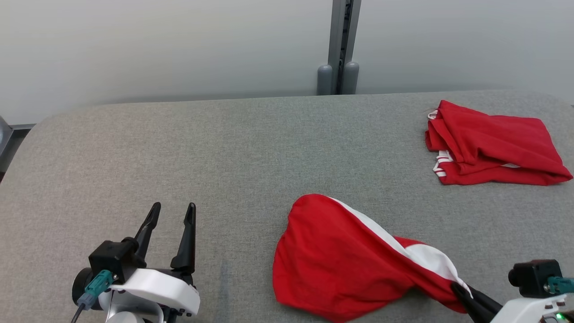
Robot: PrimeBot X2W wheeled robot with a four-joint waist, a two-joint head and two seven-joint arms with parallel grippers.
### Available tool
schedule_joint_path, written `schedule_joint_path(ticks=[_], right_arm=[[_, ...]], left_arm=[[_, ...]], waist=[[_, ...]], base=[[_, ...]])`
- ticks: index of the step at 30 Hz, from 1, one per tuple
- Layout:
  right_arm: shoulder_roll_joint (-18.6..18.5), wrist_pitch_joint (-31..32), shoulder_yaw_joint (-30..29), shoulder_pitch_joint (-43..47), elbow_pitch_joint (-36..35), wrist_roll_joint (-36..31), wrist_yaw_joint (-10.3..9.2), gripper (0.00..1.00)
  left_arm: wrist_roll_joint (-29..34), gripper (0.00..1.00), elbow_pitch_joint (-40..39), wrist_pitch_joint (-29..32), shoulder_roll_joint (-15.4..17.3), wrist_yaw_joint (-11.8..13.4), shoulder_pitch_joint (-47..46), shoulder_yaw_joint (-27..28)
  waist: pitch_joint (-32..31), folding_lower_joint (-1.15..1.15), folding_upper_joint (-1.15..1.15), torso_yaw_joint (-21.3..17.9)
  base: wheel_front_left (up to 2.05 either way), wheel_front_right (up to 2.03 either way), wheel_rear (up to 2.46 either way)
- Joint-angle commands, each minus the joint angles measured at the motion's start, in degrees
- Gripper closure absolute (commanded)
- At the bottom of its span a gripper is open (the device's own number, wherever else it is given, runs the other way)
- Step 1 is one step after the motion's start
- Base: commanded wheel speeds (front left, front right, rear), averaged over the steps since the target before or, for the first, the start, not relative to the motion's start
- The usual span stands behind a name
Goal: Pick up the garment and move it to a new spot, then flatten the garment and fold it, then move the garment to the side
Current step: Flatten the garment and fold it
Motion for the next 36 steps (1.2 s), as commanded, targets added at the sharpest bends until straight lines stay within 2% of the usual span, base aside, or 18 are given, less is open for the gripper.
schedule_joint_path(ticks=[1,6,13,14,15,16,22,29,33,36], right_arm=[[0.4,0.7,-1.7,2.2,0.3,-0.4,0.04,1.0],[1.7,1.3,-4.1,4.5,3.5,-0.9,0.04,1.0],[2.4,-1.0,-5.1,3.2,9.6,-2.6,0.04,0.99],[2.6,-1.6,-4.9,2.8,10.6,-2.8,0.04,0.69],[3.1,-2.1,-5.1,2.4,11.3,-2.9,0.04,0.12],[3.4,-2.6,-5.1,1.9,12.1,-3.1,0.04,0.0],[4.1,-4.6,-5.9,0.2,13.3,-4.2,0.04,0.0],[4.3,-5.7,-8.8,-0.1,10.5,-5.6,0.04,0.0],[5.0,-6.1,-10.9,-0.2,7.8,-6.2,0.04,0.0],[5.8,-6.1,-12.1,-0.6,6.0,-7.0,0.04,0.0]], left_arm=[[-0.2,0.0,-0.3,0.1,0.6,0.3,0.0,0.1],[-0.4,0.0,-0.5,0.5,0.8,0.2,-0.2,-0.1],[-0.5,0.0,-0.3,1.0,0.9,0.1,-0.5,-0.4],[-0.5,0.0,-0.2,1.0,0.9,0.2,-0.5,-0.5],[-0.5,0.0,-0.2,1.2,0.8,0.2,-0.6,-0.7],[-0.5,0.0,-0.2,1.3,0.7,0.2,-0.7,-0.8],[-0.8,0.0,0.4,3.0,1.0,-0.4,-1.5,-1.9],[-1.5,0.0,0.4,6.2,1.7,-1.2,-3.7,-2.4],[-3.2,0.0,0.5,11.3,2.8,-2.6,-6.1,-2.9],[-7.4,0.0,1.3,18.1,2.3,-5.3,-9.0,-3.6]], waist=[[0.0,0.0,0.0,-0.5],[0.2,0.0,0.0,-1.1],[0.0,0.0,0.0,-1.3],[-0.1,0.0,0.0,-1.3],[-0.1,0.0,0.0,-1.2],[-0.1,0.0,0.0,-1.2],[-0.3,0.0,0.0,-1.3],[-0.7,0.0,0.0,-2.2],[-0.7,0.0,0.0,-2.9],[-0.3,0.0,0.0,-3.5]], base=[[0.0,0.0,0.0],[0.0,0.0,0.0],[0.0,0.0,0.0],[0.0,0.0,0.0],[0.0,0.0,0.0],[0.0,0.0,0.0],[0.0,0.0,0.0],[0.0,0.0,0.0],[0.0,0.0,0.0],[0.0,0.0,0.0]])
